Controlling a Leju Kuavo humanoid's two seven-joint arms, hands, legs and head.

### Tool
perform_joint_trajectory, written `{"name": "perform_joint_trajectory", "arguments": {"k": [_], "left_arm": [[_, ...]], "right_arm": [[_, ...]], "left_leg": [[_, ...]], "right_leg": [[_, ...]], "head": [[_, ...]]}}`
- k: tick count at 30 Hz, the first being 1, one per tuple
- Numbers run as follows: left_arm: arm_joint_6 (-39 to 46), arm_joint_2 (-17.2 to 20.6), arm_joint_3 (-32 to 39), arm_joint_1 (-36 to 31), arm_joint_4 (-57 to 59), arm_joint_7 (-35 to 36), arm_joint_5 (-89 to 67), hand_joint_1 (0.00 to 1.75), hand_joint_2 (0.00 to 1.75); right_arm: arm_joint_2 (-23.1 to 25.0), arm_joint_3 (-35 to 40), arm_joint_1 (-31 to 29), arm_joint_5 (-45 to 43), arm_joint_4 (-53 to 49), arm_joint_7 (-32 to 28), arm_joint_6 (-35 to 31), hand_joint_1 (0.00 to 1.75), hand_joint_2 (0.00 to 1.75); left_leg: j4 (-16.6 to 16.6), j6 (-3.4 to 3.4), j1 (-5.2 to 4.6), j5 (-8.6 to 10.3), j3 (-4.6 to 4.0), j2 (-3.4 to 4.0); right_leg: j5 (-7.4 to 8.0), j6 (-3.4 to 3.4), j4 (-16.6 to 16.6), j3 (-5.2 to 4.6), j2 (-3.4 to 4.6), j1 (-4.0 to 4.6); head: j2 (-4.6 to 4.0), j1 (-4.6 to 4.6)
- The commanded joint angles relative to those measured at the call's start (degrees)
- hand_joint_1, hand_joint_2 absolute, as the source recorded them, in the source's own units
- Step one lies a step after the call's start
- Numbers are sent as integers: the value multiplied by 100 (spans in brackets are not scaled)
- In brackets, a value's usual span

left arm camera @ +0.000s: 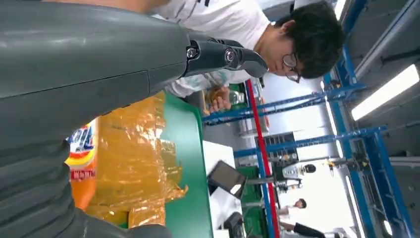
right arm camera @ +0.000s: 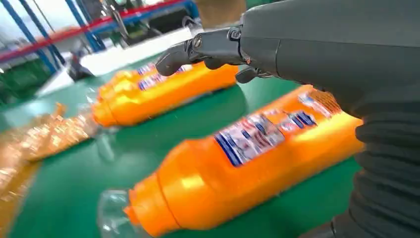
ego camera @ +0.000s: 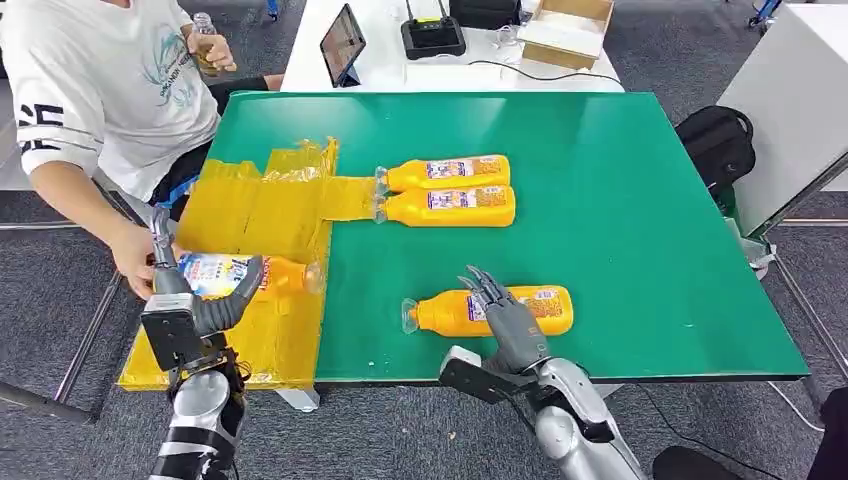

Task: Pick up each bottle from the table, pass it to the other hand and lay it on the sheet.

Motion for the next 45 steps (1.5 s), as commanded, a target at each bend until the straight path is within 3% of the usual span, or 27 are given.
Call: {"name": "perform_joint_trajectory", "arguments": {"k": [1, 11, 30, 32, 34, 44, 45], "left_arm": [[-196, 140, -269, -302, 1001, 153, -554, 0, 175], [-526, 18, -194, -335, 1382, 185, -530, 0, 175], [-589, 34, -214, -329, 1548, 199, -469, 0, 175], [-578, 42, -217, -362, 1587, 201, -446, 0, 175], [-520, 54, -226, -497, 1772, 189, -382, 0, 175], [-501, 112, -113, -680, 1977, 281, -86, 0, 175], [-510, 106, -119, -683, 1994, 283, -81, 0, 175]], "right_arm": [[-191, -66, -460, -14, 937, 125, 145, 0, 175], [-169, -76, -1461, 200, 2143, 354, 229, 0, 175], [-152, -54, -1828, 106, 2981, 418, 482, 0, 175], [-205, 47, -1918, -58, 3166, 424, 797, 0, 175], [-398, 121, -2028, -719, 3452, 154, 1580, 0, 175], [-959, 827, -2349, -1138, 3667, 323, 1929, 2, 175], [-974, 843, -2373, -1150, 3674, 335, 1951, 21, 175]], "left_leg": [[-8, 8, 2, -2, 24, 0], [-6, 6, 1, -1, 19, 17], [-3, 4, 1, 0, 11, 2], [-3, 4, 3, -1, 16, 2], [-3, 5, 1, 1, 15, 2], [-8, 7, 6, 9, 51, -14], [-5, 6, 3, 5, 54, -12]], "right_leg": [[0, -18, -15, 29, -8, 7], [6, -18, -9, 17, 9, 6], [1, -11, -5, 14, -3, 4], [1, -14, -7, 19, -4, 7], [2, -13, -6, 18, -5, 5], [9, -19, -21, 57, -22, 12], [6, -12, -16, 59, -16, 8]], "head": [[0, 0], [0, -2], [0, -4], [0, -2], [0, -2], [0, -2], [0, -2]]}}
